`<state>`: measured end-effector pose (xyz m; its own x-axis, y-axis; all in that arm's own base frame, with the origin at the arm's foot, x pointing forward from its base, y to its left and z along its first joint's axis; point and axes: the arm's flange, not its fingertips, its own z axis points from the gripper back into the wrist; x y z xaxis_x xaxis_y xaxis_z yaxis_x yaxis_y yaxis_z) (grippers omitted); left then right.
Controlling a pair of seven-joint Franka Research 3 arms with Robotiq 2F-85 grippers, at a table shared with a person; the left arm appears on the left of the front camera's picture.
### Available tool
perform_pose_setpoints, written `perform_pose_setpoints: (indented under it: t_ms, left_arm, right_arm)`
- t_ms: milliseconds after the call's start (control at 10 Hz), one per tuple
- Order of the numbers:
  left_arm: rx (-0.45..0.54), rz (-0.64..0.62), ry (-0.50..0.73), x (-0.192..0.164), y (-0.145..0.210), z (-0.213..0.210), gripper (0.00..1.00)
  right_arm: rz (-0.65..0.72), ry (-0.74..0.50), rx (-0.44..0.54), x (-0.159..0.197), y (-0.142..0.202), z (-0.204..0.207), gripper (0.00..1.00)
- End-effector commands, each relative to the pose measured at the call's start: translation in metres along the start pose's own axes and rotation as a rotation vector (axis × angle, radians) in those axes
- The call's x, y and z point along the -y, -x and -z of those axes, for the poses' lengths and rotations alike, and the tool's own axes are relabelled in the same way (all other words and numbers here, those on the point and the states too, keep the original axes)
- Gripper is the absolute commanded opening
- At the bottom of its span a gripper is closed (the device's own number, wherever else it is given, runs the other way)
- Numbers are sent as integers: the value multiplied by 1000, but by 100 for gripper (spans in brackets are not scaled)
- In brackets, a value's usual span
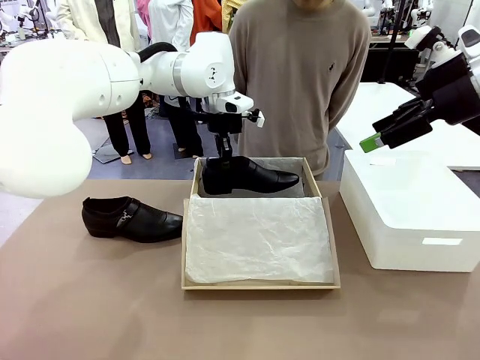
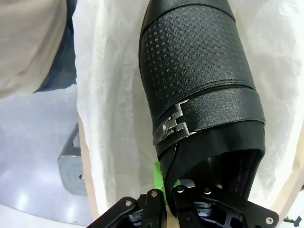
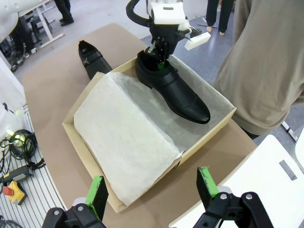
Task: Pack the shoes into the box.
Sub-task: Place one shoe of the Shoes into the Shoes Box.
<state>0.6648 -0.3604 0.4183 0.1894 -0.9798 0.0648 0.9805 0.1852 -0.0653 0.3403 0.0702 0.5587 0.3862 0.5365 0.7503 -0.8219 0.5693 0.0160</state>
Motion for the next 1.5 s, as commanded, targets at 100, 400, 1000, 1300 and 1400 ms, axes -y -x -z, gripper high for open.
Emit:
perform_pose_setpoints:
  t_ms: [100,400,1000,1300,1400]
  left_arm:
    - [-14,2,-11,-9,0,2,0]
    - [-29,9,-8,-11,2,15,0]
    - [-32,10,1,0,4,1,80]
    - [-47,3,14,17,10,-27,100]
    - [-55,3,12,23,13,-37,100]
  right_arm:
    - [2,0,4,1,0,0,100]
    - [2,0,4,1,0,0,100]
    - [2,0,4,1,0,0,100]
    - [2,0,4,1,0,0,100]
    - [2,0,4,1,0,0,100]
